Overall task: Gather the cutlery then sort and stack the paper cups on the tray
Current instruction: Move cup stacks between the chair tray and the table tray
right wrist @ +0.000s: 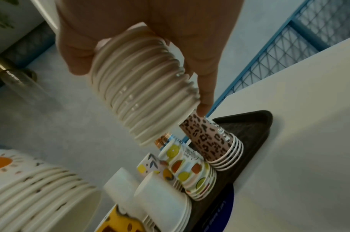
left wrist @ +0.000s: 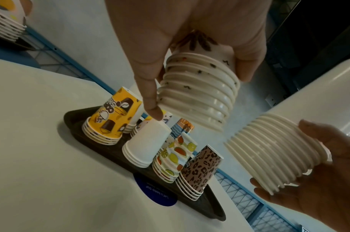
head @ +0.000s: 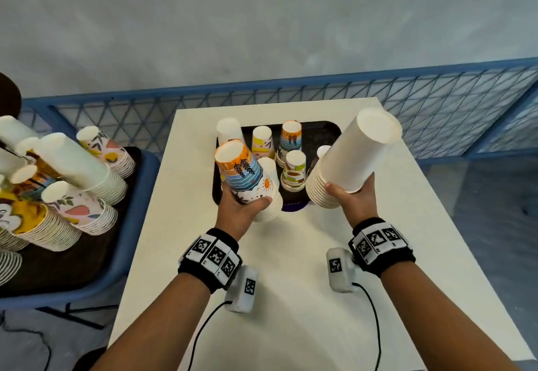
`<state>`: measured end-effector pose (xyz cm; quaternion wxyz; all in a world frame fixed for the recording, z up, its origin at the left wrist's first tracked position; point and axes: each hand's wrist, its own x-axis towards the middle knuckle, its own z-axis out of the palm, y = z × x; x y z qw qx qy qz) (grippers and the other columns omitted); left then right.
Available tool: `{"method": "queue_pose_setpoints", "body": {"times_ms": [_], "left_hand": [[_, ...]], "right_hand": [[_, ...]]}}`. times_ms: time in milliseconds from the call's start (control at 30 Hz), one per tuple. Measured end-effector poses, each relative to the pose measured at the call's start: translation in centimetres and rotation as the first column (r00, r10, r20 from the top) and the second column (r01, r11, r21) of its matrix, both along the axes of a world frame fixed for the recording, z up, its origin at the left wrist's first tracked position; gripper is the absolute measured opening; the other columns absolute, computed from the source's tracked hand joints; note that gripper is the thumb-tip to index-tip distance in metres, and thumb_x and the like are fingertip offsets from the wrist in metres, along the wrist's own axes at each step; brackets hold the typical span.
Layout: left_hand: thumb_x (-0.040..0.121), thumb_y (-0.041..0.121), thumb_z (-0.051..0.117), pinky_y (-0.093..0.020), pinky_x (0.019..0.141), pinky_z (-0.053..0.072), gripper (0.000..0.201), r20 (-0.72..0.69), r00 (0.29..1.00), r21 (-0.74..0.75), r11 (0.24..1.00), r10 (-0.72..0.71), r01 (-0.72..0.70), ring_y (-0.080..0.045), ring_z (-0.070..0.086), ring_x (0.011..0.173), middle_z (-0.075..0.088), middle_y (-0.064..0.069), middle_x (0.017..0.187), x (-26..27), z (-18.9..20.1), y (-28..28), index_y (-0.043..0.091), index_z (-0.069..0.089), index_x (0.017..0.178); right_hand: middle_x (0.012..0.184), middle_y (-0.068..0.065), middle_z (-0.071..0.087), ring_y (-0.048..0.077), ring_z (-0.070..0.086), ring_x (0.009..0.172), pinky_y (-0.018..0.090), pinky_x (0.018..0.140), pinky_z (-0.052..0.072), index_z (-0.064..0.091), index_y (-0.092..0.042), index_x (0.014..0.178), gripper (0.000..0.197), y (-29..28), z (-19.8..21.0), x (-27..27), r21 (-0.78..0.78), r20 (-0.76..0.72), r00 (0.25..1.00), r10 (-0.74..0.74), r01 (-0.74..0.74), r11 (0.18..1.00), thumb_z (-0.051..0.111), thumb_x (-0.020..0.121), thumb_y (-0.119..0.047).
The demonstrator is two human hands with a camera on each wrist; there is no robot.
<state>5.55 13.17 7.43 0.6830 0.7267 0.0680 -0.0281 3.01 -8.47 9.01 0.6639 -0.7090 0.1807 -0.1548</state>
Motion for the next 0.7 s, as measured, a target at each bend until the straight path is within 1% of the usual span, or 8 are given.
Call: {"method": "queue_pose_setpoints", "body": {"times_ms": [100,200,300,367,500,567,633,700], "left_hand": [[0.057,0.012,0.082,-0.039,0.098,0.047,0.085,0.019,1.000,-0.009,1.000,0.007,-0.007,-0.019,0.057,0.113,0.058,-0.003,0.123,1.0,0.4,-1.4,0.012,0.040,0.131],[0.065,0.003,0.080,-0.038,0.099,0.045,0.078,0.039,0.999,0.006,1.000,0.025,-0.025,-0.018,0.055,0.112,0.056,-0.001,0.122,3.0,1.3,-2.9,0.010,0.039,0.130],[0.065,0.006,0.080,-0.035,0.099,0.044,0.076,0.042,0.999,-0.011,1.000,0.010,-0.010,-0.017,0.055,0.111,0.055,0.002,0.120,5.8,2.6,-4.3,0.016,0.037,0.127],[0.065,0.005,0.080,-0.036,0.099,0.044,0.074,0.056,0.998,-0.025,1.000,0.001,0.000,-0.017,0.055,0.109,0.055,0.001,0.119,8.1,3.5,-5.3,0.017,0.037,0.124],[0.069,0.003,0.077,-0.032,0.095,0.044,0.074,0.100,0.995,-0.005,1.000,-0.016,0.016,-0.015,0.053,0.107,0.053,-0.002,0.120,13.1,5.1,-7.9,0.009,0.034,0.129],[0.069,0.006,0.078,-0.033,0.096,0.045,0.075,0.104,0.994,0.006,0.999,-0.039,0.039,-0.015,0.054,0.107,0.053,0.000,0.117,15.0,5.0,-9.0,0.011,0.033,0.129],[0.068,0.009,0.079,-0.037,0.100,0.045,0.077,0.106,0.993,0.036,0.998,-0.056,0.052,-0.017,0.054,0.109,0.054,0.000,0.118,16.9,4.4,-10.1,0.012,0.032,0.129],[0.068,0.010,0.080,-0.038,0.103,0.043,0.079,0.099,0.993,0.084,0.995,-0.060,0.052,-0.017,0.054,0.109,0.055,-0.004,0.124,18.1,3.5,-11.0,0.012,0.031,0.130]], "right_hand": [[0.117,0.001,0.053,0.020,0.053,0.108,0.029,0.089,0.041,0.037,-0.014,0.128,0.085,-1.9,0.2,0.8,0.032,0.003,1.000,-0.025,0.024,0.999,0.073,0.052,-0.023],[0.115,0.001,0.052,0.019,0.052,0.106,0.028,0.090,0.041,0.037,-0.011,0.128,0.086,-3.1,0.7,1.9,0.023,0.021,0.998,-0.052,0.052,0.998,0.074,0.052,-0.023],[0.115,0.000,0.052,0.017,0.052,0.105,0.028,0.089,0.041,0.037,-0.012,0.128,0.085,-3.9,1.2,3.2,0.038,0.047,0.996,-0.078,0.076,0.996,0.074,0.052,-0.022],[0.116,0.000,0.052,0.018,0.053,0.105,0.028,0.088,0.042,0.038,-0.014,0.126,0.083,-4.4,1.4,4.3,0.057,0.058,0.994,-0.093,0.089,0.994,0.074,0.052,-0.023],[0.115,-0.001,0.054,0.012,0.056,0.100,0.026,0.087,0.043,0.038,-0.024,0.117,0.086,-5.4,1.7,6.5,0.111,0.074,0.991,-0.109,0.101,0.989,0.075,0.041,-0.038],[0.115,-0.002,0.054,0.014,0.055,0.102,0.026,0.088,0.043,0.038,-0.024,0.117,0.086,-5.7,1.6,7.3,0.120,0.075,0.991,-0.113,0.103,0.987,0.076,0.041,-0.037],[0.112,-0.003,0.055,0.013,0.055,0.101,0.026,0.087,0.043,0.039,-0.021,0.118,0.084,-6.0,1.5,8.1,0.114,0.076,0.990,-0.122,0.113,0.987,0.077,0.044,-0.030],[0.107,-0.009,0.056,0.006,0.056,0.097,0.019,0.083,0.044,0.039,-0.020,0.118,0.084,-6.1,1.2,8.8,0.107,0.074,0.990,-0.119,0.111,0.988,0.077,0.044,-0.030]]}}
